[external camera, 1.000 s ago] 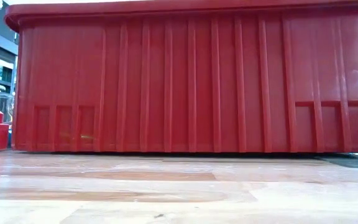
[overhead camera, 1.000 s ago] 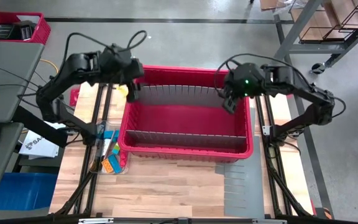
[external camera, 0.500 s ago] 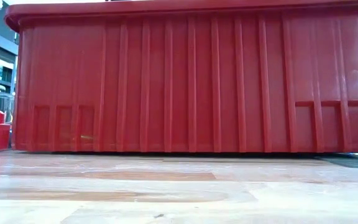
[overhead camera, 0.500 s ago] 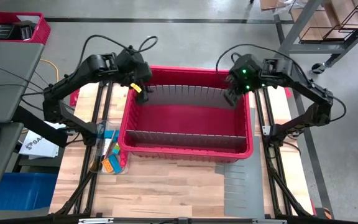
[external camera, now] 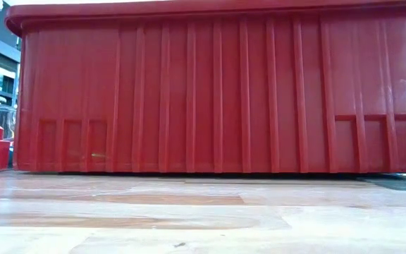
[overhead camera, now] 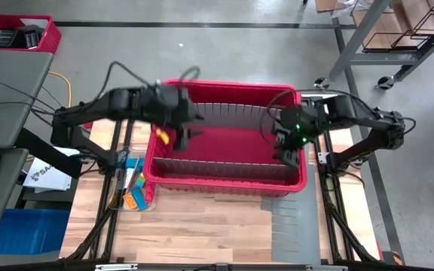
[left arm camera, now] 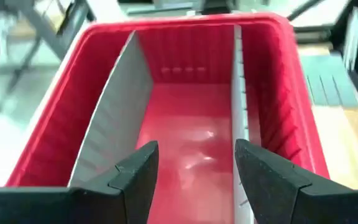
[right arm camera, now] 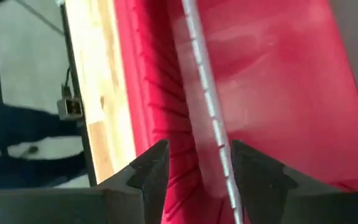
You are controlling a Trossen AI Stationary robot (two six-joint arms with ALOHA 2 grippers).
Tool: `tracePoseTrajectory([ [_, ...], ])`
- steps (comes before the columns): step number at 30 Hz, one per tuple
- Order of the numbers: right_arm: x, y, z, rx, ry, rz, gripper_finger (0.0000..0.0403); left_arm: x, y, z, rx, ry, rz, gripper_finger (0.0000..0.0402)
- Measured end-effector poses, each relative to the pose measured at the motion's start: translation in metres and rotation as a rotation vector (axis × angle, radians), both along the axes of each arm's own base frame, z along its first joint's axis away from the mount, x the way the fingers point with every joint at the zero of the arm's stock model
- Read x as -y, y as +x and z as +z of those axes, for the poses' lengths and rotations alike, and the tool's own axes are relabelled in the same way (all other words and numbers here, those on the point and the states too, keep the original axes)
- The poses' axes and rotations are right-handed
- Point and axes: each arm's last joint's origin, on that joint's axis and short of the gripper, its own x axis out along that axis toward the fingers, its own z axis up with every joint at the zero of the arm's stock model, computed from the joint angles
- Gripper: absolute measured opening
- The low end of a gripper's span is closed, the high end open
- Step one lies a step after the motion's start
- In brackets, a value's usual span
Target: Sort Items/Unsort Items
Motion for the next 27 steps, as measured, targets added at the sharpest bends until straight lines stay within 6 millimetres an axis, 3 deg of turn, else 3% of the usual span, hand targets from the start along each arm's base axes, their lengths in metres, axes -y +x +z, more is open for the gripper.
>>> tracePoseTrajectory([
  [4, -0.02, -0.002, 0.0, 0.0, -0.018, 0.081, 0.0161, 0.039, 0.01, -0.007, -0.026, 0.067, -0.109, 0.0209],
  [11, -0.044, -0.004, 0.002, 0.034, 0.011, 0.12, 0.0161, 0.089, 0.01, -0.001, 0.094, -0.199, -0.051, 0.0207],
  [15, -0.067, -0.005, 0.006, 0.072, 0.107, 0.082, 0.016, 0.115, 0.004, 0.003, 0.142, -0.19, -0.079, 0.0174],
  [21, -0.125, -0.01, -0.007, 0.025, 0.126, -0.027, 0.0118, 0.156, -0.013, -0.002, 0.096, -0.186, -0.218, 0.0023],
  [27, -0.206, -0.014, -0.046, -0.094, 0.203, -0.294, 0.0012, 0.206, -0.033, -0.008, 0.096, -0.136, -0.369, 0.0003],
])
